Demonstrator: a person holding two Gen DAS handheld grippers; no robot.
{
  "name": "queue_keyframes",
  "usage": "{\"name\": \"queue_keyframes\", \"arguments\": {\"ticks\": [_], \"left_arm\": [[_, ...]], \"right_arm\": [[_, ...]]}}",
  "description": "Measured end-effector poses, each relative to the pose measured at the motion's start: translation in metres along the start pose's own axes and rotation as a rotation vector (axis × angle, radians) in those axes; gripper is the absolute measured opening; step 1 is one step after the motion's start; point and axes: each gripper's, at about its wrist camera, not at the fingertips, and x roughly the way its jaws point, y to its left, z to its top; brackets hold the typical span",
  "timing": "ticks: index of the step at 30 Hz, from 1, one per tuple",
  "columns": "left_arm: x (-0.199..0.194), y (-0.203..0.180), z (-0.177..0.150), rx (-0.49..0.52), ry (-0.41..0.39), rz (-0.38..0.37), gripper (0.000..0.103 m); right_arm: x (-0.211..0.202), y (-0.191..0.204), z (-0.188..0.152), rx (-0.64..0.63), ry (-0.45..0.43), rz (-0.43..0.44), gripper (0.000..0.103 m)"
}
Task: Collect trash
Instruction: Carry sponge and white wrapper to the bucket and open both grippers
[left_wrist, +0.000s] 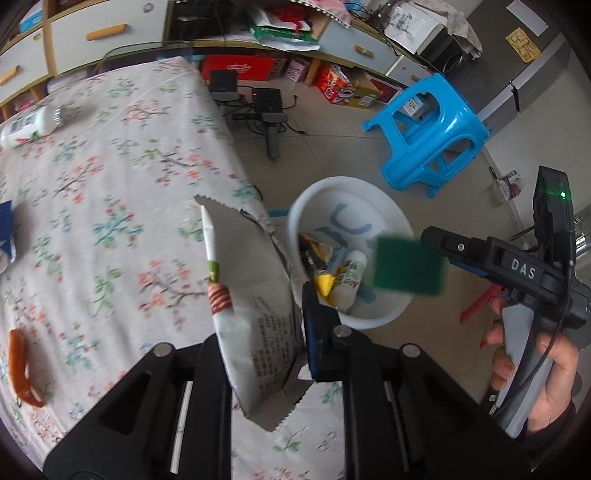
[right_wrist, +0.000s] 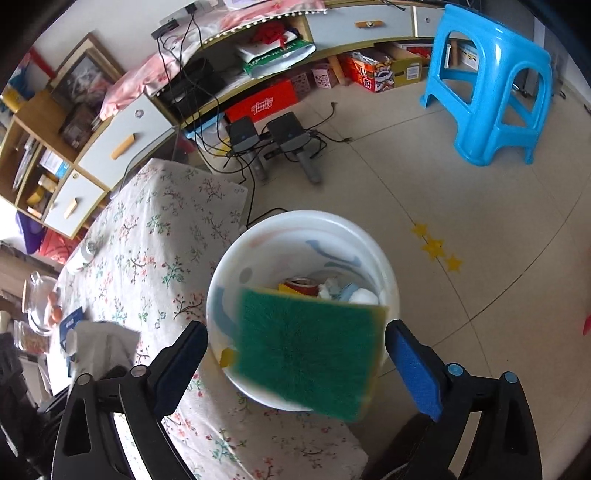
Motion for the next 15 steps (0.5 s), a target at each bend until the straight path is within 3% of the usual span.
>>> {"name": "queue_keyframes", "arguments": {"ticks": [15], "left_arm": [[0.036, -0.047, 0.019, 0.083, 0.0, -0.043, 0.017]], "right_arm": [[-0.028, -0.066, -0.009, 0.059, -0.016, -0.05, 0.099]]}}
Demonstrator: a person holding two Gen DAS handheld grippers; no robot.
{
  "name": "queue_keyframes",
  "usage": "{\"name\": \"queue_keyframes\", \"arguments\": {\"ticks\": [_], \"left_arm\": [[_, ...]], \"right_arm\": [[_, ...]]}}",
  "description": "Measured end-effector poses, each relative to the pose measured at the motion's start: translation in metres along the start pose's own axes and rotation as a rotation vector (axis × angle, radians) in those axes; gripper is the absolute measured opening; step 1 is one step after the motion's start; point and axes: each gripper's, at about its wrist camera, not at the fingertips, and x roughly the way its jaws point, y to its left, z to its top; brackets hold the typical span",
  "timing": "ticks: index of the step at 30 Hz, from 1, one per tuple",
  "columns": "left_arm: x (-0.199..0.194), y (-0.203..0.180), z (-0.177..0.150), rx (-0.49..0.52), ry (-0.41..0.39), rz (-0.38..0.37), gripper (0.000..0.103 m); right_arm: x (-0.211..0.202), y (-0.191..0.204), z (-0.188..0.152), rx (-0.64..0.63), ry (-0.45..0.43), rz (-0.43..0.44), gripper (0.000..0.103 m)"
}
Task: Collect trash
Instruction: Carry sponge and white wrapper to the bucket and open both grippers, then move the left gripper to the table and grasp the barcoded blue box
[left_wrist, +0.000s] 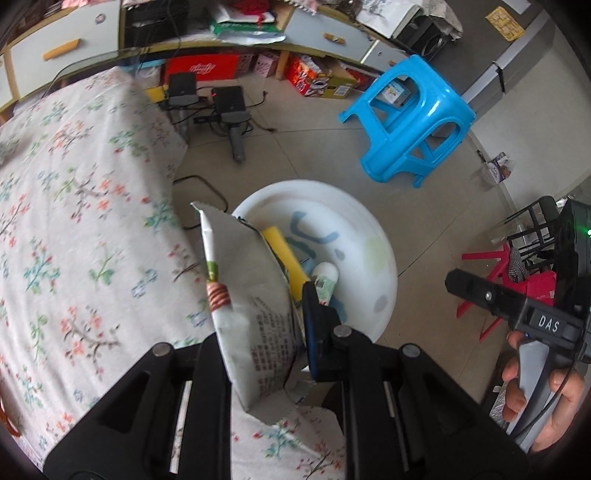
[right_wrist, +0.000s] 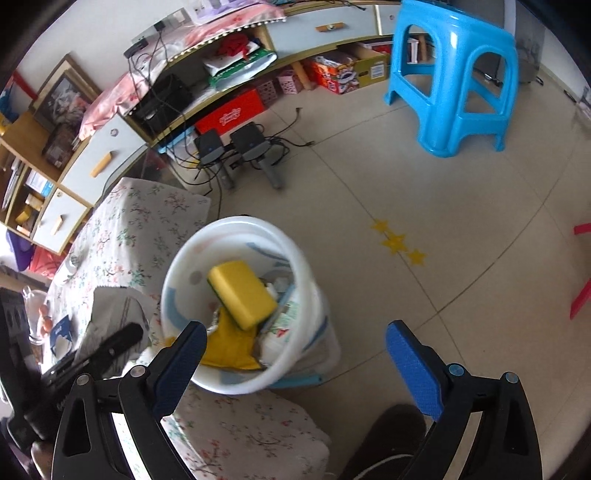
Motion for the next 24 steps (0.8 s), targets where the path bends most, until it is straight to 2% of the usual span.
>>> {"name": "queue_keyframes", "arguments": {"ticks": [1, 2, 3, 4, 6, 13, 18, 24], "left_arm": [[0.0, -0.002, 0.001, 0.011, -0.012, -0.022, 0.02], [-0.001, -0.003, 0.002, 0.02, -0.023, -0.038, 0.036], [-0.002, -0.004, 0.004, 0.025, -0.043, -0.023, 0.063], [-0.004, -0.004, 0.005, 0.026, -0.061, -0.006, 0.082], [-0.009, -0.005, 0.006, 0.037, -0.095, -0.002, 0.083], [-0.019, 0.004, 0.007, 0.037, -0.087, 0.047, 0.084], [-0.031, 0.02, -0.001, 0.04, -0.081, 0.116, 0.085], [-0.057, 0.045, -0.019, 0.02, -0.104, 0.212, 0.097]], "right_arm": [[-0.001, -0.004, 0.0, 0.005, -0.001, 0.0, 0.099], [-0.003, -0.009, 0.0, 0.012, -0.003, -0.001, 0.099], [-0.004, -0.013, 0.0, 0.018, -0.006, -0.003, 0.099], [-0.006, -0.017, 0.0, 0.026, -0.008, -0.006, 0.099], [-0.007, -0.022, 0.0, 0.041, -0.011, -0.009, 0.099], [-0.012, -0.023, 0.001, 0.046, -0.016, 0.005, 0.099], [-0.013, -0.007, -0.002, 0.022, -0.018, 0.018, 0.099], [-0.013, 0.02, -0.006, -0.015, -0.013, 0.034, 0.099]]}}
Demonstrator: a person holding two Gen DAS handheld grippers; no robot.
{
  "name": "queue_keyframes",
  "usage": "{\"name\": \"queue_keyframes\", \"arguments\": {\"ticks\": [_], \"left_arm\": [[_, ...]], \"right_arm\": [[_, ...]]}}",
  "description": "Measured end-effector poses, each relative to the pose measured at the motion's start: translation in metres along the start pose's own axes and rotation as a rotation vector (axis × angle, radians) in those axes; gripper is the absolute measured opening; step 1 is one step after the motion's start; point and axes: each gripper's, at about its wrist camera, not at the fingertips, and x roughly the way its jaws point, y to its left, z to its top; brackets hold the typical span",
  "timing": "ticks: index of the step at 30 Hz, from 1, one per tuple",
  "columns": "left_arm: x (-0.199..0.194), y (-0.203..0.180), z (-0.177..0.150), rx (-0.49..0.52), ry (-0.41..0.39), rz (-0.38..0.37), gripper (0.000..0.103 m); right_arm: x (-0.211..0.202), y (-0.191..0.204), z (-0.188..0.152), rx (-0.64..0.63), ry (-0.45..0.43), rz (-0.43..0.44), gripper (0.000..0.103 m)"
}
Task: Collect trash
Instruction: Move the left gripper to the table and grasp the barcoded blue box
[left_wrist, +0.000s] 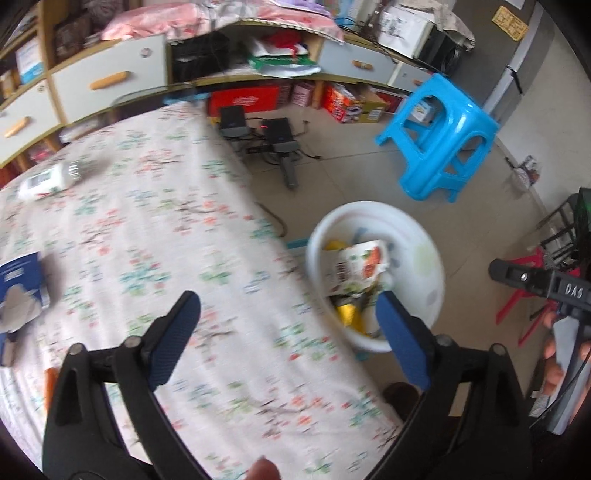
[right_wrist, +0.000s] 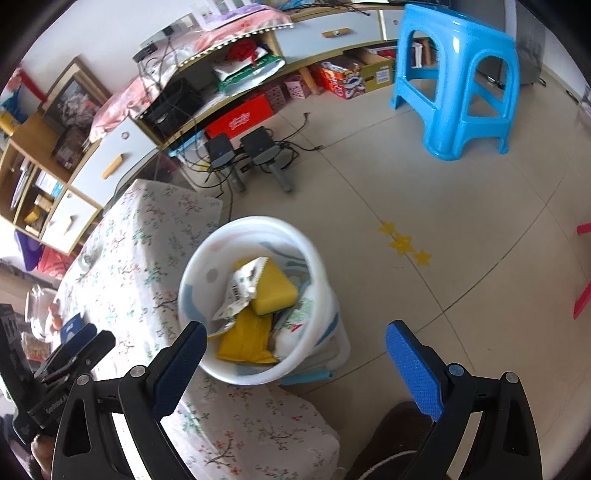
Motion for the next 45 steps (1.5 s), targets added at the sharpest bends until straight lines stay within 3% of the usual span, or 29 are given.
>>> {"name": "queue_keyframes", "arguments": {"ticks": [11, 16, 21, 30, 39, 45], "left_arm": [[-0.055, 0.077, -0.029, -0.082, -0.059, 0.166, 0.101], [-0.071, 0.127, -0.043, -0.191, -0.033, 0.289, 0.101], [-0.086, 0.177, -0.047, -0.275, -0.053, 0.352, 0.101], [-0.074, 0.263, -0.041, -0.389, -0.023, 0.374, 0.101], [-0.057, 0.303, -0.046, -0.287, 0.053, 0.308, 0.101], [-0.061, 0.298, -0.059, -0.102, 0.09, 0.257, 0.101]], "right_arm": [[0.014, 0.066, -0.012, -0.072, 0.047, 0.064, 0.099], [0.03, 0.102, -0.021, -0.115, 0.078, 0.068, 0.099], [0.044, 0.135, -0.026, -0.15, 0.105, 0.074, 0.099], [0.069, 0.197, -0.035, -0.212, 0.143, 0.094, 0.099], [0.094, 0.23, -0.034, -0.228, 0.174, 0.098, 0.099], [0.107, 0.237, -0.031, -0.207, 0.198, 0.103, 0.099]]}}
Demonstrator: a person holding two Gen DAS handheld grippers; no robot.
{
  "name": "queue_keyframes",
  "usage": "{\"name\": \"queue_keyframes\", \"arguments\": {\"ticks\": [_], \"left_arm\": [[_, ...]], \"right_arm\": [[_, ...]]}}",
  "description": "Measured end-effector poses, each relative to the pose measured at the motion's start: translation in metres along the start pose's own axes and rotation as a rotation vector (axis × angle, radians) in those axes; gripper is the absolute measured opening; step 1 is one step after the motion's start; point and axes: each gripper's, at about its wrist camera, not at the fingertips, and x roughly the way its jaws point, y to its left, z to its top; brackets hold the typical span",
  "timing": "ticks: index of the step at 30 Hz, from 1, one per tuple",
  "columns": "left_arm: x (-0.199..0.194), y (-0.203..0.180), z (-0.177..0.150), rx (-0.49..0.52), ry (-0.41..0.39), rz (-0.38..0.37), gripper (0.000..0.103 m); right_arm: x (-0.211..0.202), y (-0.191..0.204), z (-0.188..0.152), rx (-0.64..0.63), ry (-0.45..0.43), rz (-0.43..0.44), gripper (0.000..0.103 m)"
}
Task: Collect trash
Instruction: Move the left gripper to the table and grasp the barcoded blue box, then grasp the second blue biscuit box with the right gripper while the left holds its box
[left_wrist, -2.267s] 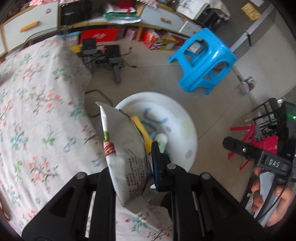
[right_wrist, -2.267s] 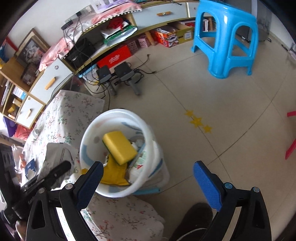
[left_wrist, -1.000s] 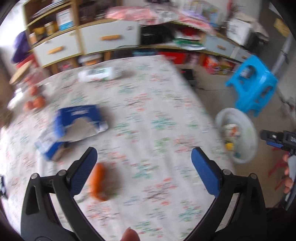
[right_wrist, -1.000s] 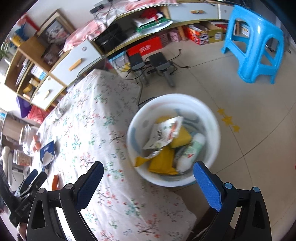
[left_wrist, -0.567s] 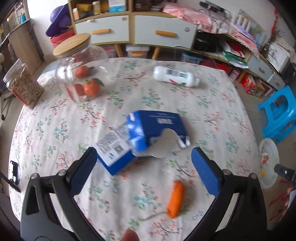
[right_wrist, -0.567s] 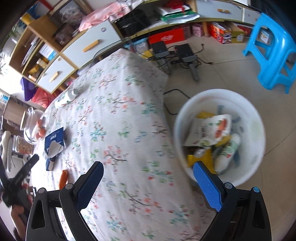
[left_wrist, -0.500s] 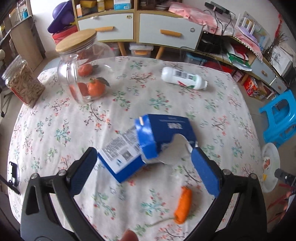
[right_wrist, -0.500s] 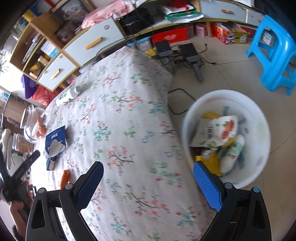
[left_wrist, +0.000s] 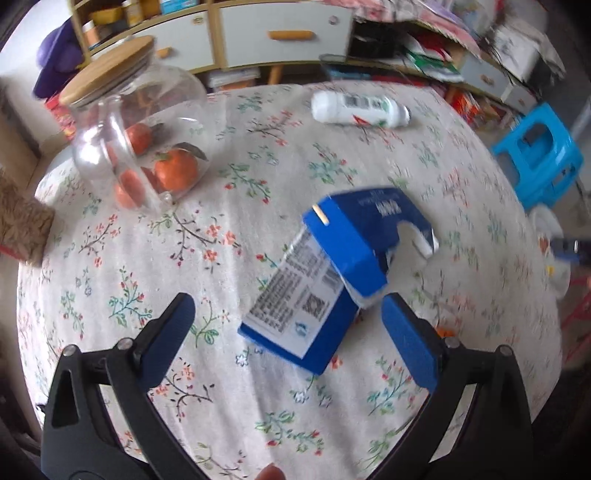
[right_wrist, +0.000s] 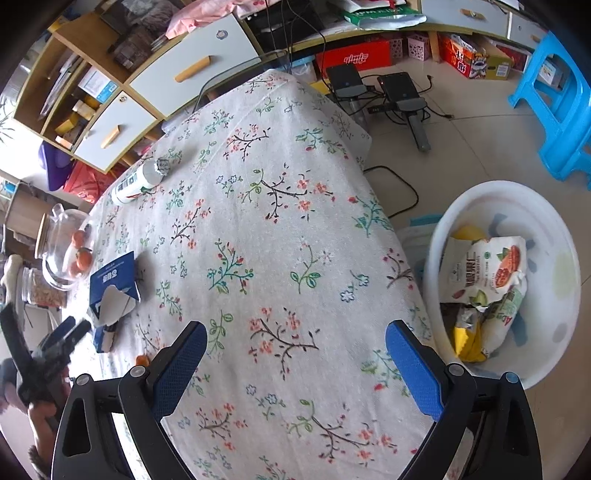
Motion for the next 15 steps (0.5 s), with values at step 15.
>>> {"name": "queue_keyframes", "arguments": {"ticks": [15], "left_arm": [[0.01, -0.034, -0.02, 0.091, 0.013, 0.064, 0.07]], "right_arm": [[0.019, 0.04, -0.007, -0.065, 0.016, -0.002, 0.099]]}}
